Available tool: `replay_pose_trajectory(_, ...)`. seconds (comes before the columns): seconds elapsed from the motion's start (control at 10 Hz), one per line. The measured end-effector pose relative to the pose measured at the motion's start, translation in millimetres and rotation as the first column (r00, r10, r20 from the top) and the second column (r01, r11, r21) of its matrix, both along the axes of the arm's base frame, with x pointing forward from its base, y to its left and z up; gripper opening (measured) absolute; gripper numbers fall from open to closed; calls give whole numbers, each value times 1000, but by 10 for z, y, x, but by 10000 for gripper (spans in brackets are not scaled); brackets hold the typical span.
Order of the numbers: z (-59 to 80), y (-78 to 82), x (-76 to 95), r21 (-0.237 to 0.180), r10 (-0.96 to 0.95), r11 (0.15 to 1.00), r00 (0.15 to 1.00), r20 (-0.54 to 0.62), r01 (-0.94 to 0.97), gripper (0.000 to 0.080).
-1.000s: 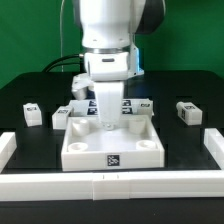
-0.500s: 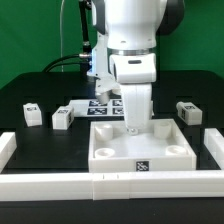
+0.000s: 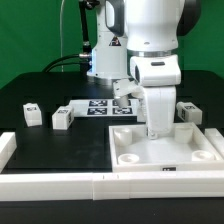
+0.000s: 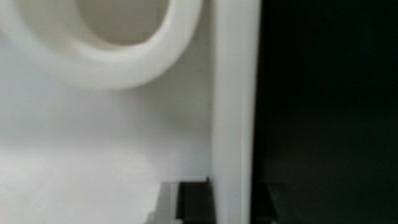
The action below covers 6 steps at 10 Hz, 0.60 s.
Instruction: Assemble one leg
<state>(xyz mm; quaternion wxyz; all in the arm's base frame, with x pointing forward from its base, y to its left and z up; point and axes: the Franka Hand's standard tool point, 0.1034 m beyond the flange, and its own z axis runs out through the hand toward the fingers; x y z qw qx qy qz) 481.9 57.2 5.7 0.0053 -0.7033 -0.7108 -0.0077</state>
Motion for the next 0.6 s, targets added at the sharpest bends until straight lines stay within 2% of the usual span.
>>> replay_pose_trajectory(0.3, -4, 37, -14, 0, 0, 1000, 1000, -1, 0, 48)
replay_pose_trajectory(0.4, -5, 35, -14, 0, -1, 1000, 1000, -1, 1, 141)
replay_pose_trajectory(0.5, -6, 34, -15, 0, -1, 1000, 1000, -1, 1, 277)
replay_pose_trajectory(0.6, -7, 32, -15, 0, -1, 1000, 1000, -1, 1, 473)
